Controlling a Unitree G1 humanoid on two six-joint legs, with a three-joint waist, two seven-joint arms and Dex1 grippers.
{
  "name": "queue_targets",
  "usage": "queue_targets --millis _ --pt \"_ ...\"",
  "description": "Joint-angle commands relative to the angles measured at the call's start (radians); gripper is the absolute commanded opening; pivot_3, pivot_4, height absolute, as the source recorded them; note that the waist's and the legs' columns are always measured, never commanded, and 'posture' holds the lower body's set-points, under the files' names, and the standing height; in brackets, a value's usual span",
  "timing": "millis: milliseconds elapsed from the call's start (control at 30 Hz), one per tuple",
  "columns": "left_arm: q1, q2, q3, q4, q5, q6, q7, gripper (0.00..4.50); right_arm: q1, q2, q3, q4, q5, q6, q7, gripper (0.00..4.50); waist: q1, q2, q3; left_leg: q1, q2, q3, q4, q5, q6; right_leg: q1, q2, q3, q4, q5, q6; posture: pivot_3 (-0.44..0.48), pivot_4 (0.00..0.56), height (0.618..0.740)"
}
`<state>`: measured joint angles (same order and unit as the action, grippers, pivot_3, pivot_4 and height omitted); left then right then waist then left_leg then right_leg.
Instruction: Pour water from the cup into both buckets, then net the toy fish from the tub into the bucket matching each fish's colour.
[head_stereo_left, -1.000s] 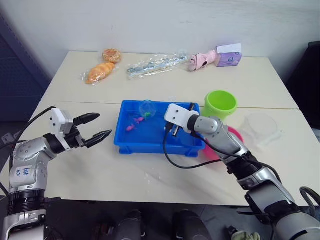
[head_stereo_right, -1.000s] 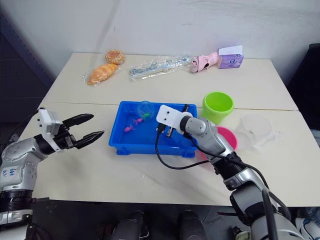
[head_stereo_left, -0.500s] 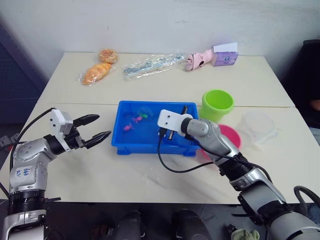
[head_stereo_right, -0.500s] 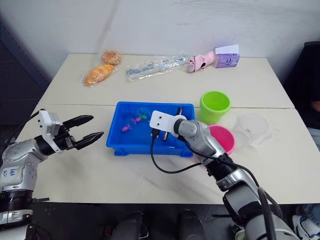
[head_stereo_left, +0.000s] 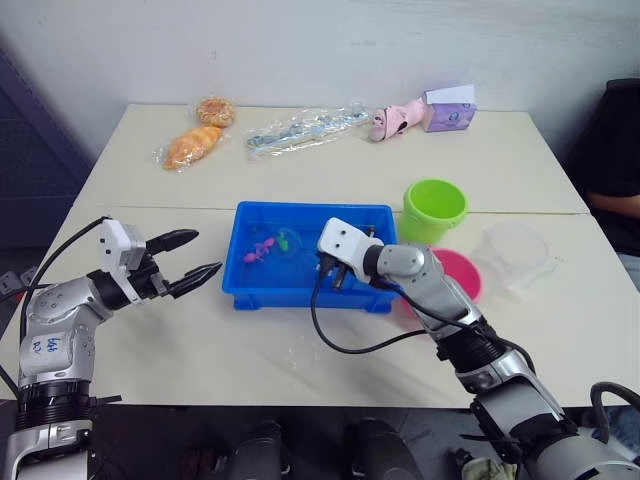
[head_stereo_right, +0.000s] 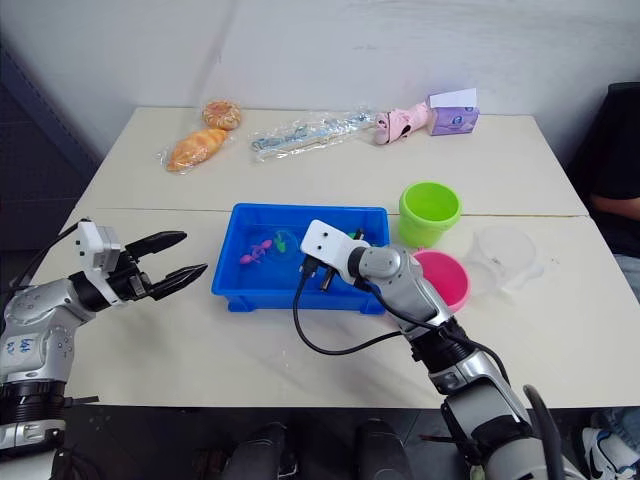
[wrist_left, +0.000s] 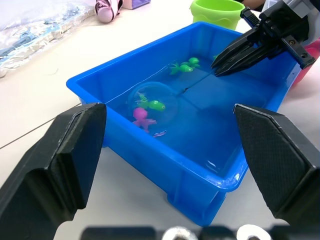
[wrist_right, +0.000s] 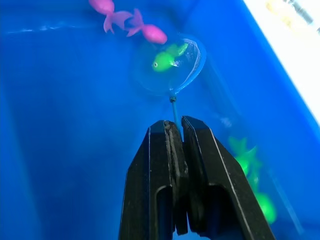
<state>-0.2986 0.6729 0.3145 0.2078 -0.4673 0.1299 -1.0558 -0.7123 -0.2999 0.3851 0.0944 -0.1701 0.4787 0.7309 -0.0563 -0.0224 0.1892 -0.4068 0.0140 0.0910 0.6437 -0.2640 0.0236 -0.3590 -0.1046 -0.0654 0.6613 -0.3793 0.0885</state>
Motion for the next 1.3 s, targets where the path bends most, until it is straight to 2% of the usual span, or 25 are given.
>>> queue_targets --millis 33,400,1033,1300 --pt "-0.003 0.01 0.009 -0.008 -0.008 -0.016 -0.004 4.36 0.01 -0.001 -0.029 -0.049 0.034 0.024 0.016 0.0 0.0 0.0 0.0 0.0 0.0 0.0 0.0 0.0 0.0 0.0 0.0 0.0 0.0 0.0 0.0 0.0 0.15 0.74" --pt "-0.009 0.013 0.01 -0.001 -0.007 -0.019 -0.008 4.36 0.021 0.045 -0.039 -0.042 0.085 0.055 -0.015 0.0 0.0 0.0 0.0 0.0 0.0 0.0 -0.001 0.0 0.0 0.0 0.0 0.0 0.0 0.0 0.0 0.0 0.15 0.74" --pt "-0.009 0.011 0.008 -0.009 -0.007 -0.015 -0.004 4.36 -0.053 0.117 -0.051 0.124 0.083 -0.083 -0.095 0.0 -0.001 0.0 0.0 0.0 0.0 0.0 -0.004 0.0 0.0 -0.001 0.0 0.0 0.0 0.0 0.0 0.0 0.15 0.74" --pt "-0.006 0.011 0.012 -0.011 -0.007 -0.016 0.0 4.36 -0.026 0.127 -0.055 0.038 0.149 0.006 -0.023 0.0 -0.001 0.0 0.0 0.0 0.0 0.001 -0.008 0.0 -0.001 -0.001 0.0 -0.001 -0.001 0.0 0.0 0.0 0.15 0.74"
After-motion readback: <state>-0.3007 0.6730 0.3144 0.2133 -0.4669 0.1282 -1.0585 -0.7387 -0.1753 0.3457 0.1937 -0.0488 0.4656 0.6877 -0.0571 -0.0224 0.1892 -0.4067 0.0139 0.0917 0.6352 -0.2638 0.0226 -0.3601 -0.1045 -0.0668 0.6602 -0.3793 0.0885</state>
